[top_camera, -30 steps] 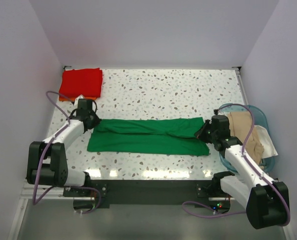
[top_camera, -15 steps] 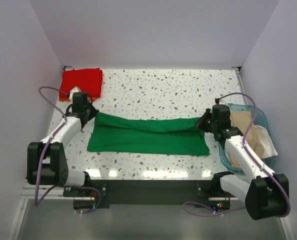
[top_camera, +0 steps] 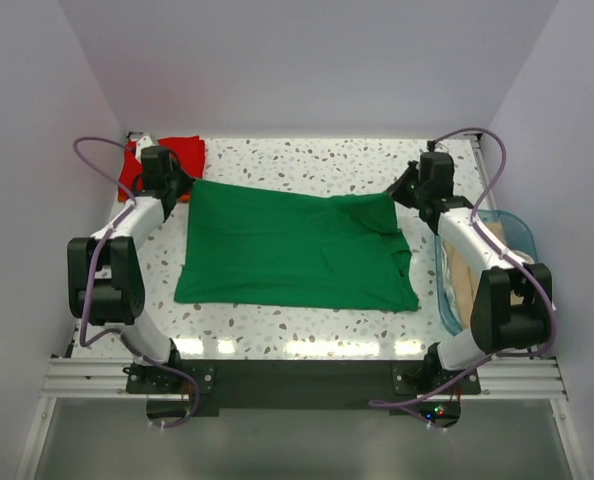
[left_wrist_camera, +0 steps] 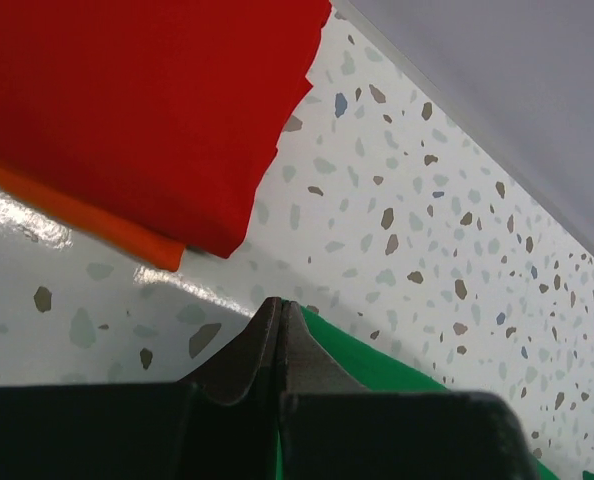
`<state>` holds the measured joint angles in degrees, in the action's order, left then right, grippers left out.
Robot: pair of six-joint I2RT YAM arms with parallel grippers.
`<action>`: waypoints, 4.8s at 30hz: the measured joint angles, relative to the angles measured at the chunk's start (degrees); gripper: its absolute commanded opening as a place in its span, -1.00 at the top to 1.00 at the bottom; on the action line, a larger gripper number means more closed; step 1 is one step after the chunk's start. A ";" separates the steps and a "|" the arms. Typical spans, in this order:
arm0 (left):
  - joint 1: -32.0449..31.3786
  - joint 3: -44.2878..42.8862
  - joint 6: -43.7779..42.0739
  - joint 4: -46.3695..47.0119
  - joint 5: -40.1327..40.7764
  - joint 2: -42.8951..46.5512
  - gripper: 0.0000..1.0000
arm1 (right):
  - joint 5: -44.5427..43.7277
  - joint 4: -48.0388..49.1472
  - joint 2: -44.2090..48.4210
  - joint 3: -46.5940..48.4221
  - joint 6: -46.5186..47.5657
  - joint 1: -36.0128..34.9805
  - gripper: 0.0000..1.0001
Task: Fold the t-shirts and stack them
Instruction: Fold the tshirt
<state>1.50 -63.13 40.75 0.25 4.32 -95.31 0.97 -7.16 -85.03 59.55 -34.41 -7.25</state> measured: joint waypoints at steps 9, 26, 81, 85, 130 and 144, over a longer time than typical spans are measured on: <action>0.96 -1.46 0.09 2.36 -2.62 -3.39 1.00 | 0.68 1.95 -3.96 5.62 2.32 0.70 1.00; 1.51 10.56 2.78 3.23 -0.83 3.10 1.00 | 3.80 0.85 11.54 -13.44 0.85 0.92 1.00; -5.75 26.49 6.64 -0.15 5.68 21.86 0.16 | 10.16 -3.87 35.76 -33.83 -0.55 0.94 0.16; -7.69 26.49 6.86 -2.21 5.66 18.84 0.21 | 9.81 -3.98 33.29 -32.13 -0.44 0.92 0.16; -19.89 27.52 3.93 9.62 -11.45 14.16 0.05 | -3.98 -1.36 -4.11 -11.13 4.90 -15.67 -0.11; -20.94 27.52 3.98 10.08 -11.67 11.26 0.06 | -6.12 0.20 -7.78 -9.05 5.62 -19.47 0.17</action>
<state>-19.44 -35.62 44.73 10.33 -7.35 -84.05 -5.15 -6.96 -92.82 50.50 -28.80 -26.72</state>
